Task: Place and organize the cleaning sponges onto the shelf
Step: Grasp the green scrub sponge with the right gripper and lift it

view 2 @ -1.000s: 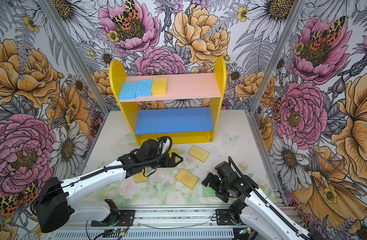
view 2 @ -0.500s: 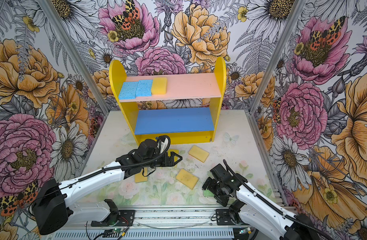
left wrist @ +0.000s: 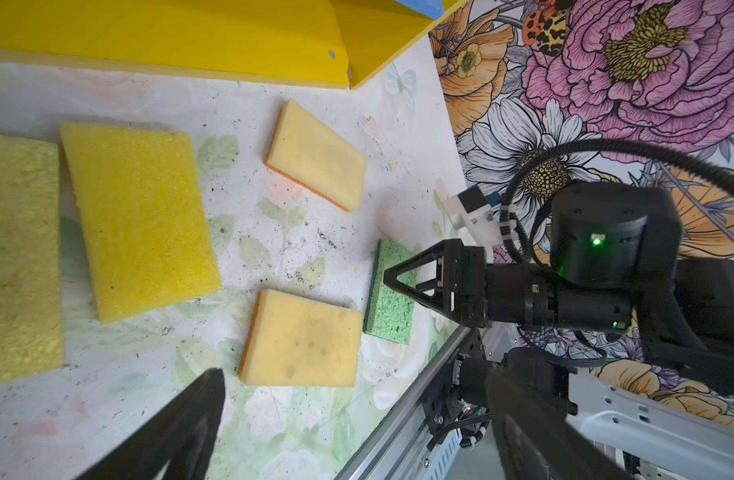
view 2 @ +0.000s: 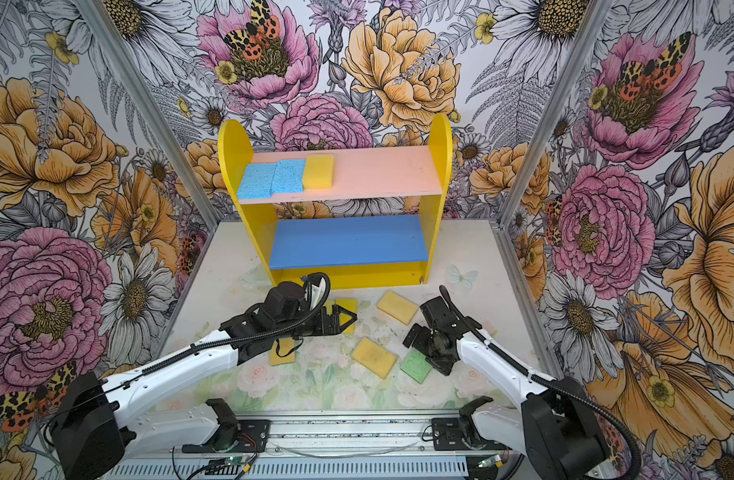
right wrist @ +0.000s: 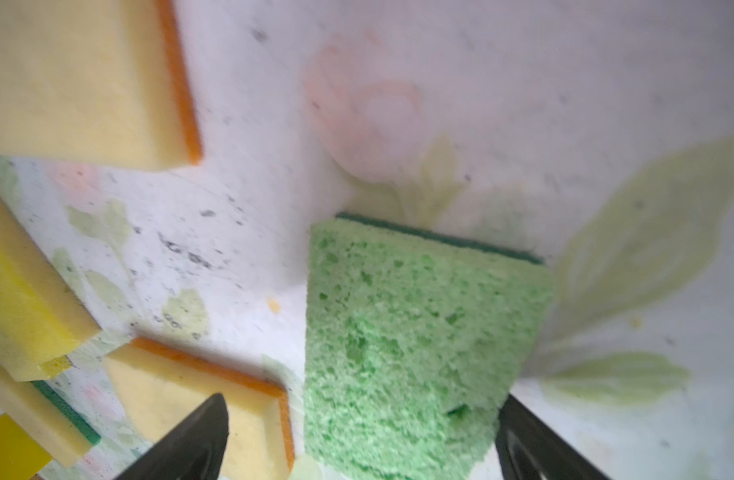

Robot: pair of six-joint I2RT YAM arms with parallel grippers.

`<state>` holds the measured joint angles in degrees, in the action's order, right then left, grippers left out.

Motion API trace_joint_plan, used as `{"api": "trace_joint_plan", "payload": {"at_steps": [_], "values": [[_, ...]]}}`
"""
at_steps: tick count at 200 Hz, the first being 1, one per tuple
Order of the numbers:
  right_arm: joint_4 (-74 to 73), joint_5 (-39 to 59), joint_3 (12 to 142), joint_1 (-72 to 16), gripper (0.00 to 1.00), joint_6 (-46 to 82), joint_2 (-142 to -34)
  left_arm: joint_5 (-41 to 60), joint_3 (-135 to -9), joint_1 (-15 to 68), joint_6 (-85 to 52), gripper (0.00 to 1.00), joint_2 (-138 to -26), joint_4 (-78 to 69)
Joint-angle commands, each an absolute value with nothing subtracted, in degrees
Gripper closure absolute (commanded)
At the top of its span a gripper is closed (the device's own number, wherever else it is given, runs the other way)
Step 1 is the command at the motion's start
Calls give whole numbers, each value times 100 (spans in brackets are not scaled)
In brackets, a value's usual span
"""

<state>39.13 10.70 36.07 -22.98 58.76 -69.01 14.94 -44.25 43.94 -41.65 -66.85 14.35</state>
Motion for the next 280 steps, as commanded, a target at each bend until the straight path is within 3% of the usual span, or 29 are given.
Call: {"api": "trace_joint_plan", "payload": {"at_steps": [1, 80, 153, 189, 280], "values": [[3071, 1056, 4014, -2276, 1, 5157, -7229, 1616, -4326, 4325, -4148, 1, -6525, 1419], [3332, 1530, 3305, -2281, 2, 4683, -6720, 1712, -3988, 4089, -4184, 1, -6121, 1455], [3353, 1432, 3012, -2177, 25, 4625, -6442, 1716, -4010, 4066, -4169, 1, -5946, 1631], [3375, 1295, 2874, -2127, 42, 4621, -6394, 1705, -3910, 4004, -4184, 1, -5839, 1663], [3375, 1115, 2682, -2118, 58, 4596, -6361, 1780, -3929, 3986, -4187, 1, -6002, 1561]]}}
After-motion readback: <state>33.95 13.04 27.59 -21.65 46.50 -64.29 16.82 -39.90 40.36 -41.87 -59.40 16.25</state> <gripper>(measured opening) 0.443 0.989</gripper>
